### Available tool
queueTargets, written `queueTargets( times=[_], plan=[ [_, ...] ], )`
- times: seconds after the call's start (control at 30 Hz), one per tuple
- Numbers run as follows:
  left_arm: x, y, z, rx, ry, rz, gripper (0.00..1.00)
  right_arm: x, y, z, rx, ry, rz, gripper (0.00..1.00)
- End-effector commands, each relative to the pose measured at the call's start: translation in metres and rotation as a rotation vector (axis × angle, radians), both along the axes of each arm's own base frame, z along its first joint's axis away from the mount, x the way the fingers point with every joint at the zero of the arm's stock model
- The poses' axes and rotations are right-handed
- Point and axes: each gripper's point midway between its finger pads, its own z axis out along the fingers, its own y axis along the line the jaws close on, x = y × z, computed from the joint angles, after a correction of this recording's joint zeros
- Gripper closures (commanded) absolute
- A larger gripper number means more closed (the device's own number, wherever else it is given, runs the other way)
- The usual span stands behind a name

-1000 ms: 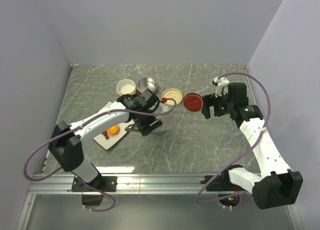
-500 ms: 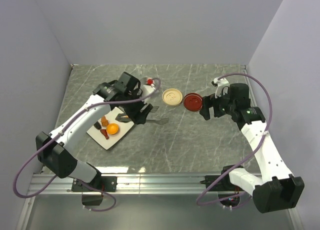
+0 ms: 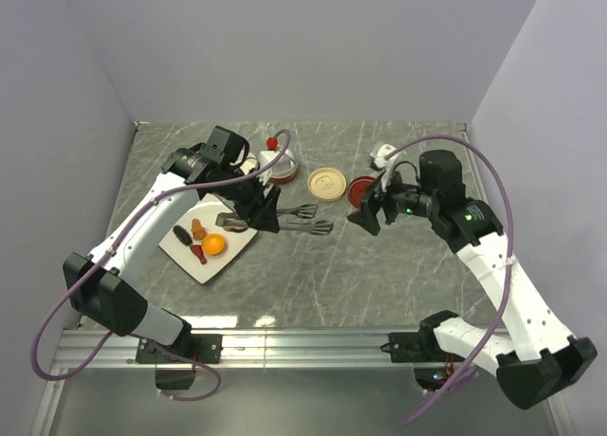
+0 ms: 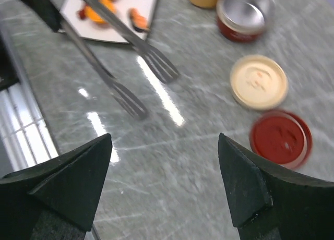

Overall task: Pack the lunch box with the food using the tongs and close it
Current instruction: Grab the clamp with the left arm

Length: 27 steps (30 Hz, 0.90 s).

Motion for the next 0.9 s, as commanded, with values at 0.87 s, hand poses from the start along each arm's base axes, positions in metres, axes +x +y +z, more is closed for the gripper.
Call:
queueTargets(
  times=[0.87],
  plan=[
    [-0.03, -0.013, 0.027, -0.25, 0.237, -0.102, 0.37, -0.047, 0.127, 0.004, -0.328, -0.247, 0.471, 0.24]
  ],
)
